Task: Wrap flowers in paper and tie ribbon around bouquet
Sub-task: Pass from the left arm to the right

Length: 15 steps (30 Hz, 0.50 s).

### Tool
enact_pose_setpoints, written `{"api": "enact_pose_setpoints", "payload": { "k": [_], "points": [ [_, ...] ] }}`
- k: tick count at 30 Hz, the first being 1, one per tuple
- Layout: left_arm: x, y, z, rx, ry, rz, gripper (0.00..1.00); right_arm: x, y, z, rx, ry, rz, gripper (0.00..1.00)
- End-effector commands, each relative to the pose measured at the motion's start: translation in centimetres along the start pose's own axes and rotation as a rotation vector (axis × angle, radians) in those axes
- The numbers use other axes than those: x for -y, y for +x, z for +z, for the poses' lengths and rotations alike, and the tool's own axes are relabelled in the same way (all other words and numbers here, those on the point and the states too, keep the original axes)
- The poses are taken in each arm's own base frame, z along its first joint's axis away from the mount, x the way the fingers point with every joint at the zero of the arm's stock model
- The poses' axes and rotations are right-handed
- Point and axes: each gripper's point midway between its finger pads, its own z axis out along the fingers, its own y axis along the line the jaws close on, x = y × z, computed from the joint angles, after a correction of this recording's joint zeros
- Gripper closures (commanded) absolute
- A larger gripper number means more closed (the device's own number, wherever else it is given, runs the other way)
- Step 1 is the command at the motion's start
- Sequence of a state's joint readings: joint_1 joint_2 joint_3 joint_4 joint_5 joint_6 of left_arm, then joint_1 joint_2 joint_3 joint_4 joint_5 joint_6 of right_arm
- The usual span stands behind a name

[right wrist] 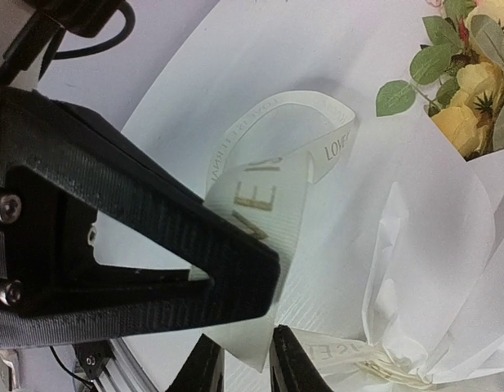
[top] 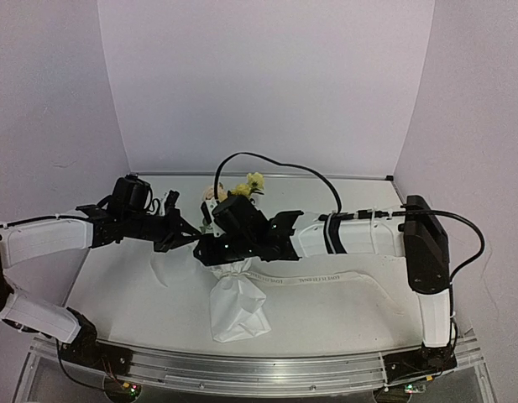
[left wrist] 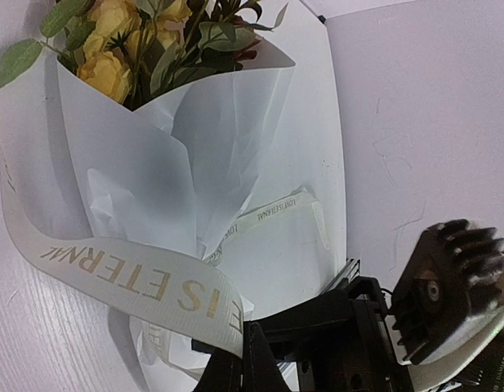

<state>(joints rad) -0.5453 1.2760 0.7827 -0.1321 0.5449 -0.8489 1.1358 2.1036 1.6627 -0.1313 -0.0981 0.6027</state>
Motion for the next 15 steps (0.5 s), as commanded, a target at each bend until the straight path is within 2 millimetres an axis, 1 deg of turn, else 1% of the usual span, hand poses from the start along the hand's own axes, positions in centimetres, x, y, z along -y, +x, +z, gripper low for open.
{"api": "enact_pose_setpoints", "payload": {
  "k": [1,3,7,10,12,14,15],
  "points": [
    [0.4,-0.6,-0.6,0.047,0.003,0.007,0.98,-1.3,-0.6,0.2,0.019,-0.038,-0.002,0.56],
    [0.5,-0.5,-0.6,0.043,0.009,0.008,0.99,-1.4,-0.6,0.5,0.019,-0.041,-0.001,0.55],
    [0.6,-0.4,-0.7,0.038,0.009,0.013,0.98,-1.5,-1.0,1.0,0.031,-0.036,0.001,0.59],
    [0.2,-0.1,-0.7,0.033,0.001,0.011,0.97,-1.6,-1.4,1.2,0.044,-0.032,0.001,0.61],
    [-0.2,0.2,-0.8,0.029,-0.01,0.006,0.97,-1.6,-1.8,1.0,0.054,-0.025,0.003,0.67],
    [-0.9,0.4,-1.0,0.034,-0.037,-0.002,0.97,-1.4,-1.9,0.5,0.06,-0.011,0.005,0.81],
    [-1.3,0.5,-1.1,0.041,-0.055,-0.004,0.97,-1.1,-1.8,0.2,0.059,-0.001,0.005,0.9]
  ]
}}
